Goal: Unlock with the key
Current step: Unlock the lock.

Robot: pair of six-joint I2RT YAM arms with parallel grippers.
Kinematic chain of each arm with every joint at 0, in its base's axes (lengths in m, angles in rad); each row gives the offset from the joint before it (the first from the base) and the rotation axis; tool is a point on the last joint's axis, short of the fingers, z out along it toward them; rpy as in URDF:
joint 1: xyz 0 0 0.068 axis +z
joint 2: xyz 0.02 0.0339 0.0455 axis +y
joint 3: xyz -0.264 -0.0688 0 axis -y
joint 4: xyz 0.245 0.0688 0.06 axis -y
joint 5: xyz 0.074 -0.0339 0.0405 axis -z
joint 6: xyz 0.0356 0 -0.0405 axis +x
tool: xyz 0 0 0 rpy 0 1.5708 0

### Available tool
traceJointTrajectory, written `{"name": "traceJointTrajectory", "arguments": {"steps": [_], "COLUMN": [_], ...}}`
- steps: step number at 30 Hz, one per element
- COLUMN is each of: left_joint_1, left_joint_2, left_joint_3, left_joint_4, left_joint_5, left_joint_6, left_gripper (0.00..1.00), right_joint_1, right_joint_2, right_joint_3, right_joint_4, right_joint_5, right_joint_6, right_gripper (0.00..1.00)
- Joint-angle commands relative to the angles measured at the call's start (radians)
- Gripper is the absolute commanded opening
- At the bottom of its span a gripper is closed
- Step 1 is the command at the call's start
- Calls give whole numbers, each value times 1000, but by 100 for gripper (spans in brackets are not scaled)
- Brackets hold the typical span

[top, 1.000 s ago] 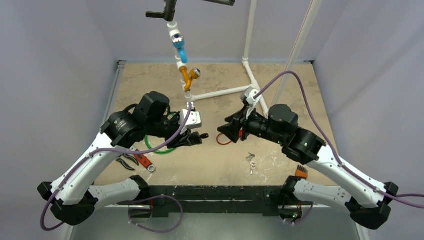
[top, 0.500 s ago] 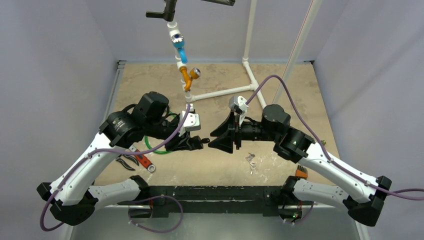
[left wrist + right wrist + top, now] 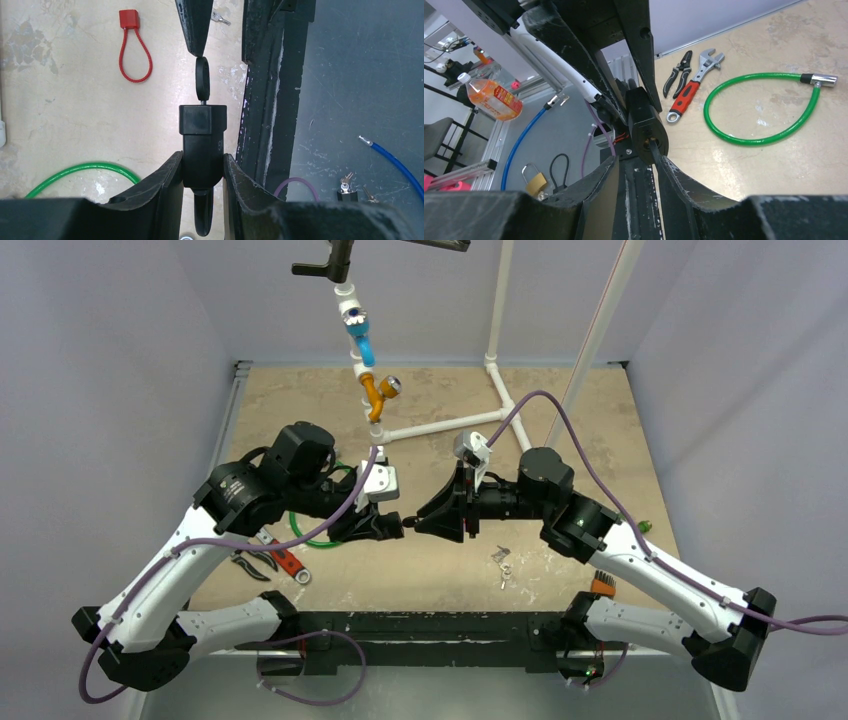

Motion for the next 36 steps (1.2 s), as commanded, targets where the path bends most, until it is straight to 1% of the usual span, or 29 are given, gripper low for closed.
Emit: {"name": "traceJointTrajectory", "arguments": {"steps": [1,5,7,10,12,16,19,22,27,29,30,32,36], "left_joint_1": [-3,-4,-3,-3,-3,-4,-4,-3,-3,-2,-3,-3,-3], "left_joint_2": [-16,-13,-13,-15,-14,-19,-22,-26,-29,-27,-27,-24,-23], "left_joint_3": [73,79,80,78,78,78,78,79,86,87,87,87,86], "left_joint_4": [76,75,75,72,72,75,81,83,80,82,82,83,81], "left_joint_5": [58,63,65,71,72,69,64,61,55,58,60,61,56], "left_joint_6": [22,16,17,16,15,14,14,13,12,9,8,7,19], "left_gripper": [0,0,0,0,0,0,0,0,0,0,0,0,0], "right_joint_1": [-10,-14,-15,-15,-16,-16,-17,-17,-17,-17,-17,-17,-17], "right_joint_2": [12,25,33,38,30,36,56,63,58,61,62,69,69], "right_joint_3": [-14,-18,-14,-7,-9,-7,-9,-18,-31,-30,-28,-20,-26], "right_joint_4": [52,57,58,57,57,58,58,58,86,94,97,103,134], "right_joint_5": [-32,-24,8,65,71,28,-39,-71,-72,-71,-74,-78,-93], "right_joint_6": [17,24,24,15,15,17,15,12,14,20,25,33,66], "right_gripper": [34,35,39,39,39,35,35,35,34,26,20,0,0]}}
